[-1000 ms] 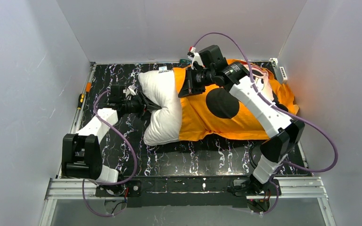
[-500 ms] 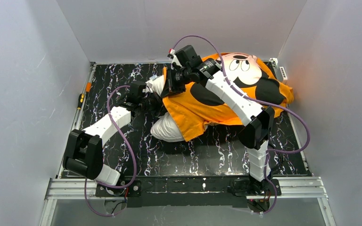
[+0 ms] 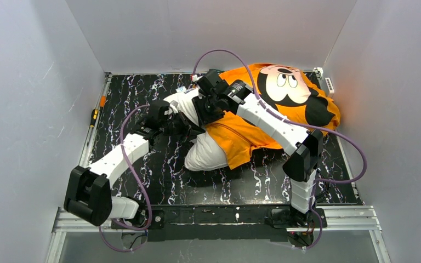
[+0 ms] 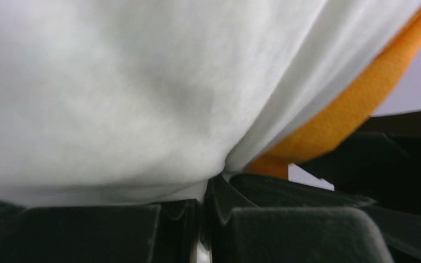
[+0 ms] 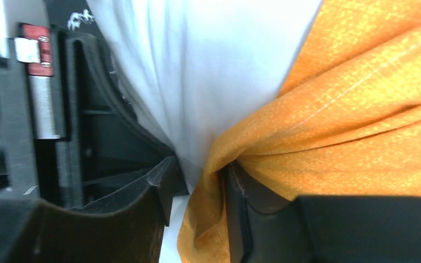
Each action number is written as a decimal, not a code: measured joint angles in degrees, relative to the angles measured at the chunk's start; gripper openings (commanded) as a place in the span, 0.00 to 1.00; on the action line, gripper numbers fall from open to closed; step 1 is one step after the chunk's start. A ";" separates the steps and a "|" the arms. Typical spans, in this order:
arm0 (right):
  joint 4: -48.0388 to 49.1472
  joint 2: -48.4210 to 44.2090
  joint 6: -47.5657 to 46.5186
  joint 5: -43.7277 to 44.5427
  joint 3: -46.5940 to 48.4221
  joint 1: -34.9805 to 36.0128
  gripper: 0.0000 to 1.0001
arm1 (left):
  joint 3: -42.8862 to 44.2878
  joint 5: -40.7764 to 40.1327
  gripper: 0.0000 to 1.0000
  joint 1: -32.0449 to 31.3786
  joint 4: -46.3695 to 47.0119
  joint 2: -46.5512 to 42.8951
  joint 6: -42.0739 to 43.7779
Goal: Put the pillow into the pillowcase
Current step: Stuff the pillow into the pillowcase.
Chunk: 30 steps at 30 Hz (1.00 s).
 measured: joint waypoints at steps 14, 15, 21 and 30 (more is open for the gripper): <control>2.86 -0.57 -1.88 -0.98 -6.12 0.90 0.42 | -7.13 4.76 0.87 19.08 -10.25 -23.85 3.26; 2.91 -0.57 -1.88 -1.27 -6.12 0.76 0.42 | -6.40 4.68 0.88 20.70 -12.50 -23.45 4.92; 2.99 -0.59 -1.55 -3.15 -6.12 0.00 0.40 | -5.92 4.50 0.79 23.71 -14.91 -10.88 9.29; 2.71 -0.98 0.76 -7.28 -4.07 -2.36 0.01 | -5.38 8.61 0.00 22.84 -2.84 7.13 8.39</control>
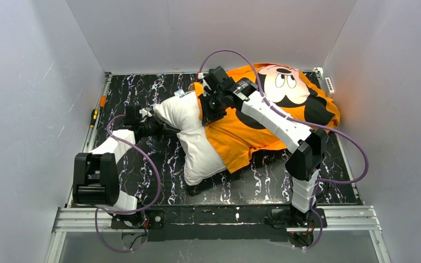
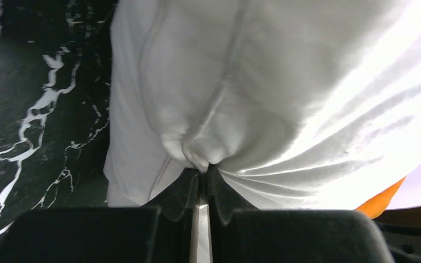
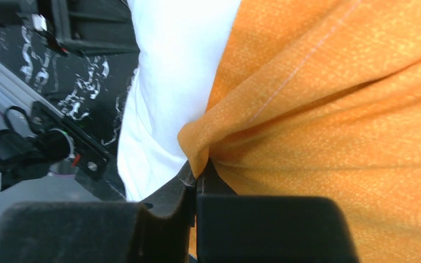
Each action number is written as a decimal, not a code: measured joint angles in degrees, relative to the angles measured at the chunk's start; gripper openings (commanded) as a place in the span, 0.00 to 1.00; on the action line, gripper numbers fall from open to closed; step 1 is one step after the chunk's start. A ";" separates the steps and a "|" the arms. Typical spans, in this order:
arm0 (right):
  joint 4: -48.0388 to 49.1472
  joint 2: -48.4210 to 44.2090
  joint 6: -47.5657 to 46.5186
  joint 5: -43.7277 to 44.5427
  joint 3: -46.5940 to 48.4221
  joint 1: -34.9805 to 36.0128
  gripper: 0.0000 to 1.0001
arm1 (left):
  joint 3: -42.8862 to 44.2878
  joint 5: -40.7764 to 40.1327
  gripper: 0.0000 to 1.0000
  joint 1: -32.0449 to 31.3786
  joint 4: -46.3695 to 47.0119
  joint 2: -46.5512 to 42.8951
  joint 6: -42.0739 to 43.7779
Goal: Put the pillow into the pillowcase
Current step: Stuff the pillow into the pillowcase.
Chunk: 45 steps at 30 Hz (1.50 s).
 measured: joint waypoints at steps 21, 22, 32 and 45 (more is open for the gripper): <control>-0.22 2.82 3.30 -8.07 11.65 2.14 0.01 | 0.28 -13.16 0.00 -9.29 6.45 -0.31 -10.67; -0.63 4.35 2.86 -7.30 12.28 3.63 0.01 | 0.22 -14.49 0.00 -9.84 6.38 -0.52 -11.50; -3.65 9.92 -1.16 -0.42 8.13 9.79 0.68 | -1.40 -20.09 0.00 -12.15 6.32 -5.20 -17.09; 5.25 6.56 2.47 8.02 -2.78 10.54 0.10 | -1.88 -22.53 0.00 -12.61 3.98 -10.34 -19.43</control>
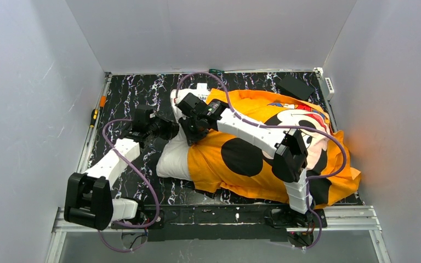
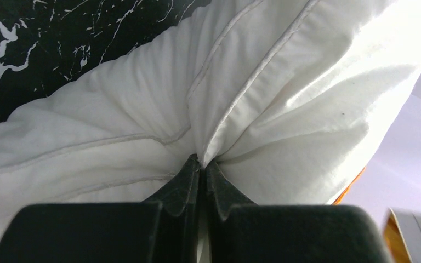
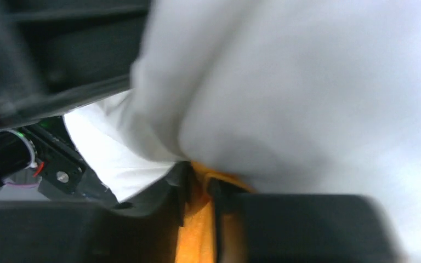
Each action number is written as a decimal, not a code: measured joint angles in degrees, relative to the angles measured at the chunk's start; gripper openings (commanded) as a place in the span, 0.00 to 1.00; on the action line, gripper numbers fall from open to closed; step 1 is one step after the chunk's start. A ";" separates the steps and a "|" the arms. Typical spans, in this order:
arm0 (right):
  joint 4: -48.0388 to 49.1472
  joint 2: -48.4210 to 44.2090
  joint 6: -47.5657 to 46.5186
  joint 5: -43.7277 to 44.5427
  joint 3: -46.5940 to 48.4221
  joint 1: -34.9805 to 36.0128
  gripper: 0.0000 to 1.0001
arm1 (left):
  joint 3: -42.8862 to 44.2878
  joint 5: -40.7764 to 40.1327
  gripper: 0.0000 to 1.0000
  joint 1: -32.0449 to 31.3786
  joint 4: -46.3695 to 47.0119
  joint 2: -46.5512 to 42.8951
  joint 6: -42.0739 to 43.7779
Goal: Put the pillow into the pillowcase
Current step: Stuff the pillow into the pillowcase.
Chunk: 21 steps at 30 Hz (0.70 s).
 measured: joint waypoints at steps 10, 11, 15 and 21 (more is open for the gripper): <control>-0.15 -1.09 -0.63 -4.72 -0.55 -2.32 0.01 | 1.90 -1.20 0.45 1.95 -12.04 -8.35 7.45; 0.22 -1.57 -0.83 -4.98 -0.55 -2.58 0.01 | 3.21 0.09 0.54 2.64 -14.21 -8.79 8.79; 3.80 -4.46 -1.44 -8.50 0.33 -6.86 0.01 | 12.33 5.01 0.80 6.32 -24.04 -11.45 17.25; 3.76 -10.88 -1.40 -15.54 5.55 -15.54 0.01 | 18.45 7.80 0.88 16.92 -34.49 -13.55 27.76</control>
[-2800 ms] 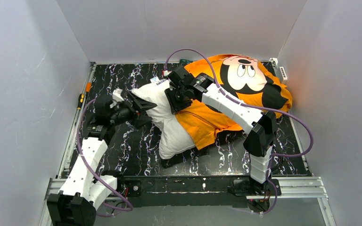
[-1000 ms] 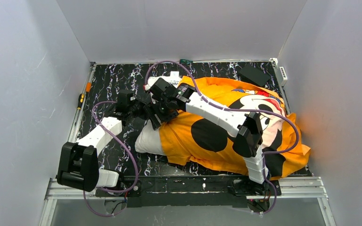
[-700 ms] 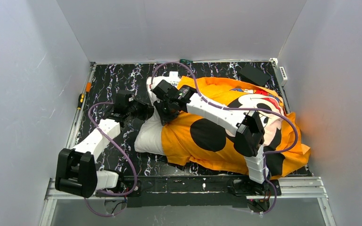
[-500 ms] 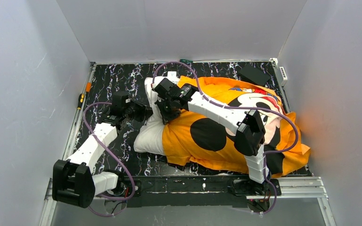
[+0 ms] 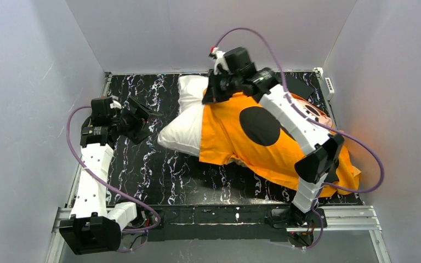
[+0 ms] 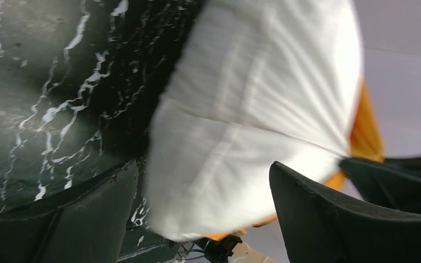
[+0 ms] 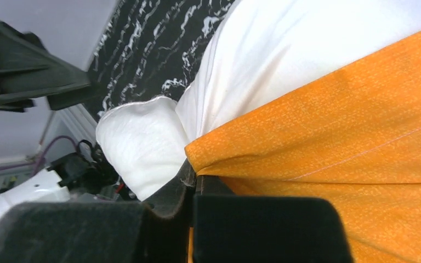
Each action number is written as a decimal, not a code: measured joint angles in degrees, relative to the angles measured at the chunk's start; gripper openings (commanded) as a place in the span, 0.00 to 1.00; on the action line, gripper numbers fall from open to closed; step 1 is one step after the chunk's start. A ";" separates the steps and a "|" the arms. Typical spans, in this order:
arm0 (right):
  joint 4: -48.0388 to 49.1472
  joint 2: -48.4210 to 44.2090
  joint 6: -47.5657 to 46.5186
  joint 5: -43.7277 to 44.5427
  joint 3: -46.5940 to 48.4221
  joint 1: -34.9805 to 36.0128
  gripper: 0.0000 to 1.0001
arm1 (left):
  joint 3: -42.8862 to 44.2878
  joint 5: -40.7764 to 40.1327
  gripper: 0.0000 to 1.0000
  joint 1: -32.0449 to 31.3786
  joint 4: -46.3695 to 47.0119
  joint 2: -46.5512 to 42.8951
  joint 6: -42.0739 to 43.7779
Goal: Put the pillow into the pillowcase
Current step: Stuff the pillow into the pillowcase.
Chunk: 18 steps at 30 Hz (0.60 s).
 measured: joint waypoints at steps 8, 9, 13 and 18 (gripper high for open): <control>1.77 -6.14 8.66 -13.35 2.25 -11.91 0.01 | -10.60 8.37 0.89 6.29 0.70 0.15 -1.90; 3.78 -6.69 10.99 -15.13 1.86 -13.51 0.01 | -12.74 9.97 0.89 6.29 2.62 0.22 -3.43; 14.01 -7.82 20.85 -21.38 0.07 -18.43 0.01 | -18.34 14.73 0.89 5.97 9.01 0.68 -8.17; 24.26 -7.80 30.99 -26.36 0.04 -20.31 0.01 | -21.92 16.72 0.91 -0.42 19.87 4.09 -15.30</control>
